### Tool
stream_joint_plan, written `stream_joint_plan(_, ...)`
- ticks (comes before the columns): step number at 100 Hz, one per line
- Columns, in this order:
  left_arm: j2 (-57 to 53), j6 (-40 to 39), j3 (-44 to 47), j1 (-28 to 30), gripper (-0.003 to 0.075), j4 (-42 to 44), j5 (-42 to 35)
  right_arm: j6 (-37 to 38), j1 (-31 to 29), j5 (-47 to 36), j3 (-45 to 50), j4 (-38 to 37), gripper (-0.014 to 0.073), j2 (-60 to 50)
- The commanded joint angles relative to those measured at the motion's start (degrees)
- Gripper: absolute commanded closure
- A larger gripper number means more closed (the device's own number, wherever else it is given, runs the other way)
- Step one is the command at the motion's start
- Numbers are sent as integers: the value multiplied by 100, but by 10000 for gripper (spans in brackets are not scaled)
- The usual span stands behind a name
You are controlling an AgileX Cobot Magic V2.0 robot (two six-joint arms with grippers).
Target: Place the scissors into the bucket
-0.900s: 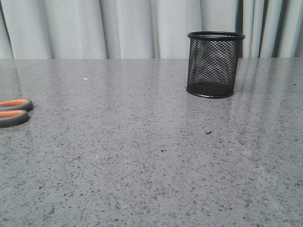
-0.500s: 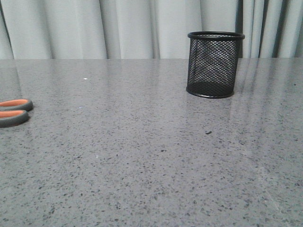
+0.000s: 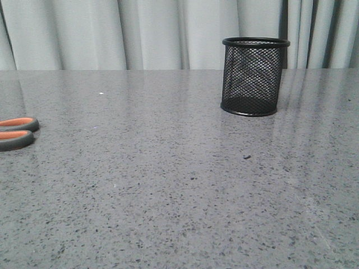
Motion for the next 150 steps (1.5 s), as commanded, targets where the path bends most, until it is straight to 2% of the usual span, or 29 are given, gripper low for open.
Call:
stream_joint_plan(1, -146, -49, 103, 20, 741, -55, -483, 17, -43, -440, 150, -79, 662, -119)
stream_joint_plan(97, -146, -49, 103, 20, 741, -55, -483, 17, -43, -798, 150, -79, 662, -119)
stream_joint_plan(113, -146, -49, 103, 20, 741, -471, -442, 17, -43, -891, 150, 101, 662, -119)
stream_joint_plan(120, -146, -49, 103, 20, 741, -816, -483, 17, -43, -917, 150, 433, 662, -119)
stream_joint_plan(133, -146, -49, 103, 20, 741, -1615, -483, 17, -43, -1064, 150, 1522, 662, -119)
stream_joint_plan(144, -146, -49, 92, 20, 741, -2587, -483, 17, -43, -1175, 150, 2591, 662, -119)
stream_joint_plan(150, -146, -49, 70, 20, 741, -3188, -537, 17, -43, -1185, 128, 2917, 662, -119)
